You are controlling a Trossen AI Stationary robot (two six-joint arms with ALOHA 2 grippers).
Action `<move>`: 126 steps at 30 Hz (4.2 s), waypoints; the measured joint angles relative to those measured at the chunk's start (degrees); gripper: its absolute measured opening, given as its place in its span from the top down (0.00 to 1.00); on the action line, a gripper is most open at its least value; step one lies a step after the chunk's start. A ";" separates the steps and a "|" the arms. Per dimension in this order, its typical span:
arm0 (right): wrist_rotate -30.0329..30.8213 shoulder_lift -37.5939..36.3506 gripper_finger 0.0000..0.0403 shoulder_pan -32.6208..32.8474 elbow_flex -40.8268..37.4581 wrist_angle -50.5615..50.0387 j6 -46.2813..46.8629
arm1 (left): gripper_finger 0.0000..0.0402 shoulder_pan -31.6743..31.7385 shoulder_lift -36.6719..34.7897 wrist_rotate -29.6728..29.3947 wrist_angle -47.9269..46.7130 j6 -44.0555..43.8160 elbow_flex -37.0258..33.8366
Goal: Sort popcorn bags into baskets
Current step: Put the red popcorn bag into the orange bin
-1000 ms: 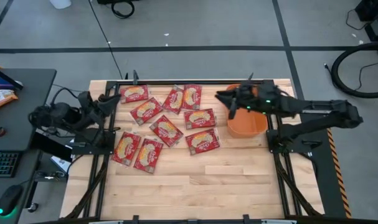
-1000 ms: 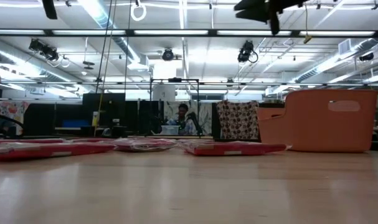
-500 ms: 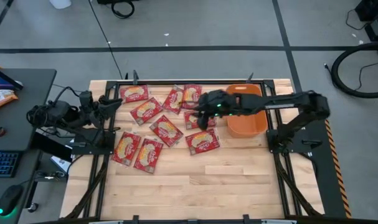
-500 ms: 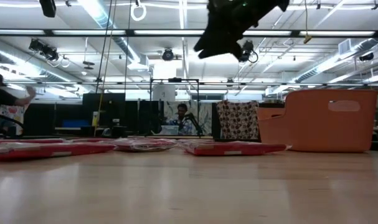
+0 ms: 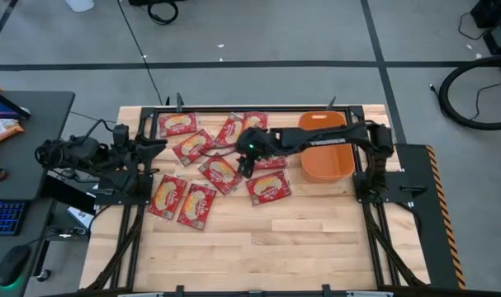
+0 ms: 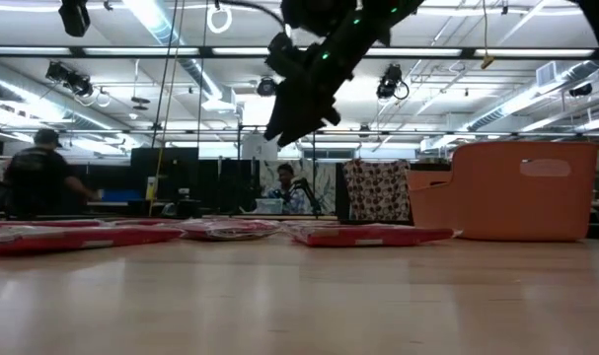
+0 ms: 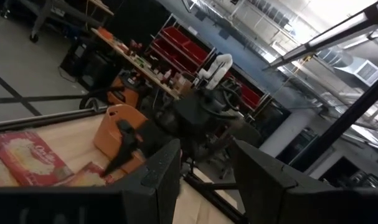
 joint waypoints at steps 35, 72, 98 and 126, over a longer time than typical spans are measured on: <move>5.77 30.68 0.49 -5.23 29.73 -7.05 -13.18 | 0.63 0.00 0.00 2.72 -1.05 -0.96 -0.07; 2.20 12.73 0.99 -2.09 33.64 -26.96 -12.88 | 0.63 -0.02 0.02 3.59 -1.31 -2.30 -0.07; 15.30 -13.18 0.98 -0.12 33.70 -63.49 -3.82 | 0.63 -0.01 0.00 3.96 -1.36 -2.83 -0.07; 6.94 -40.94 0.98 -21.89 -14.86 -44.81 -25.12 | 0.63 0.00 0.01 1.20 -1.35 -3.96 -0.07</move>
